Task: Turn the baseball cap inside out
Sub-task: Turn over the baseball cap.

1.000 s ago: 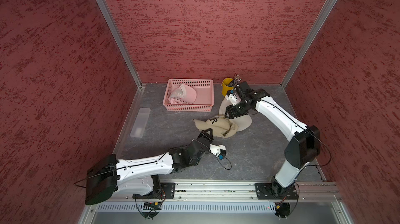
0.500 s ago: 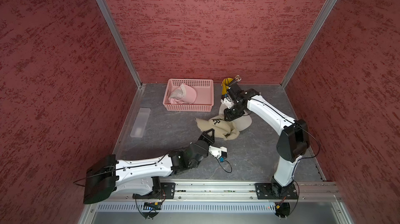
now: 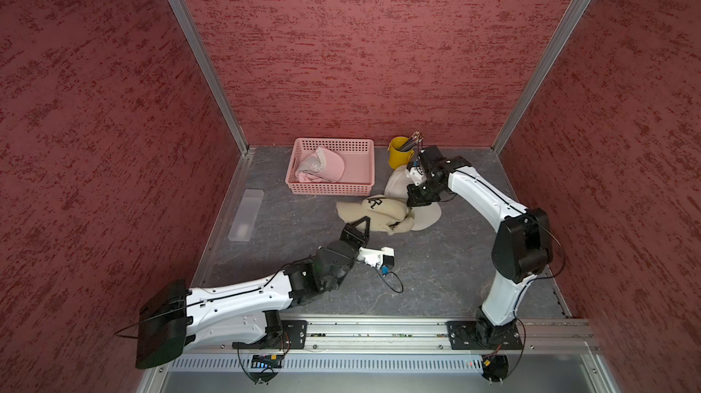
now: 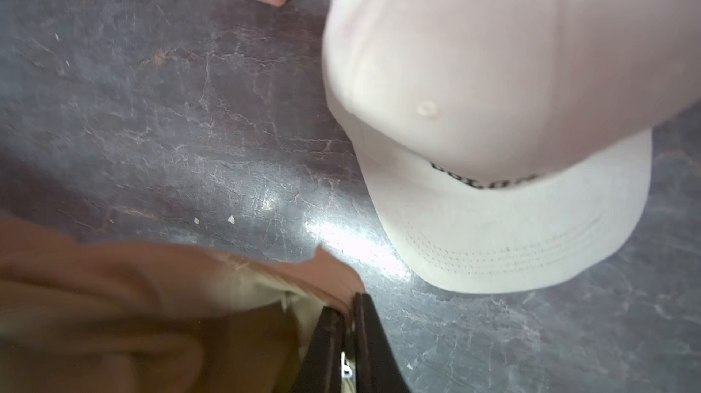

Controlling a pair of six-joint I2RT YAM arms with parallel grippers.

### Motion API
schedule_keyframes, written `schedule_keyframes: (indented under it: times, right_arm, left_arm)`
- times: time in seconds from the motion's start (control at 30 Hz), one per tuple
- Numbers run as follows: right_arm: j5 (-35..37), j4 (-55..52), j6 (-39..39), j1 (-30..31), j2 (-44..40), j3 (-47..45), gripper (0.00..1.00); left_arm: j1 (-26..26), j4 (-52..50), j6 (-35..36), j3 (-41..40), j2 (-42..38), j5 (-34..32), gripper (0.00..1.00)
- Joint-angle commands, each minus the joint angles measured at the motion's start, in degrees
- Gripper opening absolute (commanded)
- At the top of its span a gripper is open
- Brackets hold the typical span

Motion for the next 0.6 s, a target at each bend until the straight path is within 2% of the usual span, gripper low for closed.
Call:
schedule_keyframes:
  times: [0.0, 0.17, 0.27, 0.37, 0.43, 0.5, 0.57]
  right_arm:
    - [-5.19, 7.18, 6.0, -2.97, -5.88, -4.98, 0.08]
    - [-12.31, 17.77, 15.33, -3.59, -11.22, -11.58, 0.13]
    - [-18.5, 28.46, 23.34, -3.46, -15.19, -16.35, 0.18]
    - [-23.56, 42.3, 33.0, -3.12, -18.77, -20.96, 0.22]
    - [-24.85, 48.4, 37.5, -2.89, -21.04, -22.22, 0.27]
    - [-24.9, 50.66, 38.28, -2.67, -23.17, -21.83, 0.28]
    - [-24.92, 46.94, 35.29, -2.78, -23.81, -19.2, 0.31]
  left_arm:
    - [5.9, -5.89, -9.16, 5.99, -4.34, 0.06, 0.0]
    - [13.29, -15.59, -22.49, 12.98, -4.14, 4.87, 0.0]
    - [14.11, -26.67, -32.62, 20.54, -0.24, 4.95, 0.0]
    - [14.06, -38.4, -43.34, 27.84, 3.18, 8.75, 0.0]
    - [13.98, -41.28, -46.92, 30.18, 5.53, 8.87, 0.0]
    - [14.02, -43.5, -48.83, 31.35, 7.71, 8.52, 0.0]
    - [14.41, -43.85, -49.89, 31.03, 8.65, 8.71, 0.0]
